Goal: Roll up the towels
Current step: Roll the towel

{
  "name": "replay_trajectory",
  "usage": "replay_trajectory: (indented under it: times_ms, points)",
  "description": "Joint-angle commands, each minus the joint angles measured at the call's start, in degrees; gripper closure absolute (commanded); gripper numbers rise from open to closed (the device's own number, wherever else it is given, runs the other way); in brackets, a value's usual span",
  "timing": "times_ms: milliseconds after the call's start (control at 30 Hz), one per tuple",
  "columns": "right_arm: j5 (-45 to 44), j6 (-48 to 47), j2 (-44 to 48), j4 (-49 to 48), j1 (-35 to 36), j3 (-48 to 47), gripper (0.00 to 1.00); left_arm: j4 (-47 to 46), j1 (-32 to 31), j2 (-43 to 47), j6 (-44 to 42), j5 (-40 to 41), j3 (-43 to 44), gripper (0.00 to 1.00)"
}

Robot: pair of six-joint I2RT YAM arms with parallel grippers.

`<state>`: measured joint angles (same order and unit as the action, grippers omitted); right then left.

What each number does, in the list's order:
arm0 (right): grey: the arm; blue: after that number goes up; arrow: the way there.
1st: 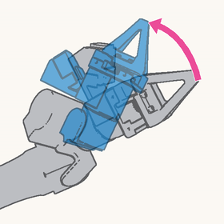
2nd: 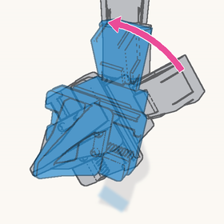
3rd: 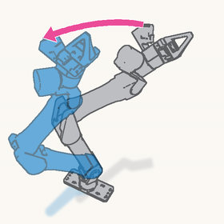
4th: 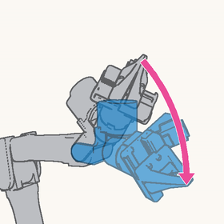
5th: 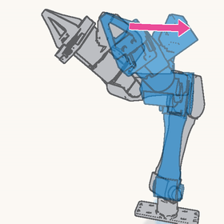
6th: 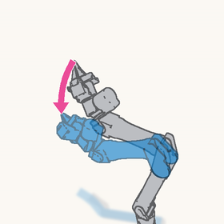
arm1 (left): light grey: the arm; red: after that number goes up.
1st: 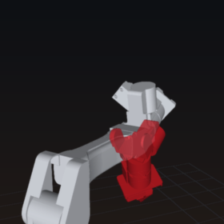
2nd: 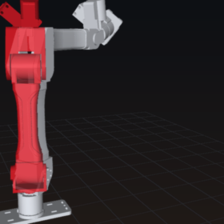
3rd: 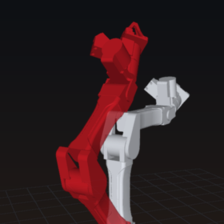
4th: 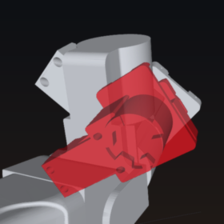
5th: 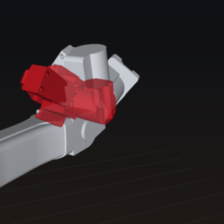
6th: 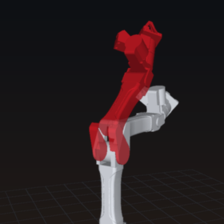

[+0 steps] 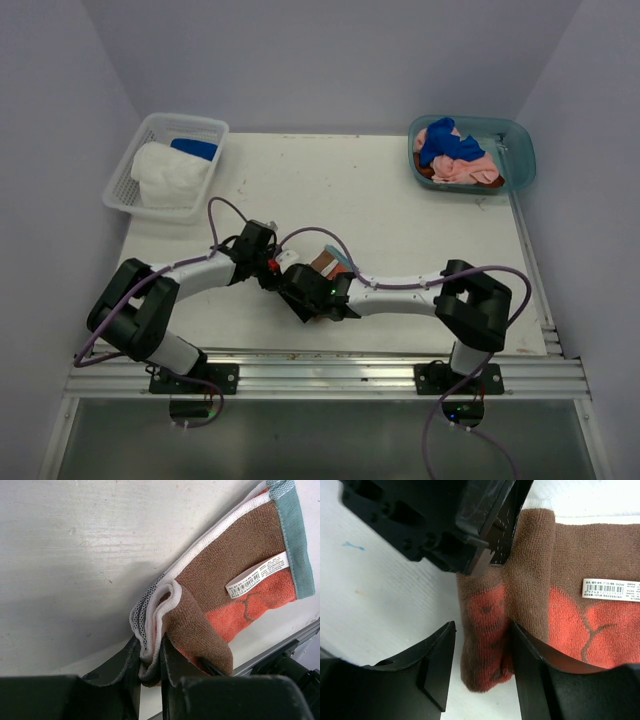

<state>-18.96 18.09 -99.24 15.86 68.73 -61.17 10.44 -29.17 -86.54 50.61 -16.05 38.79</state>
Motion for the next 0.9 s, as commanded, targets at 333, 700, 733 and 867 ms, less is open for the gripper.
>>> replay_trajectory:
  times_ms: [333,700,733,867]
  points:
    - [2.25,0.37,-1.5,-7.41,-0.79,2.01,1.0,4.06,0.69,5.76,-1.04,1.81,1.91,0.66]
    - [26.5,10.56,5.37,-18.75,-10.45,9.31,1.0,10.39,5.88,12.27,-4.47,1.99,5.07,0.35]
    - [28.87,11.35,5.55,-19.11,-11.5,9.49,1.0,10.57,6.05,12.71,-4.38,1.99,4.99,0.35]
    - [34.32,15.65,4.94,-19.02,-14.14,8.96,1.0,10.05,6.32,14.47,-3.94,1.47,4.2,0.38]
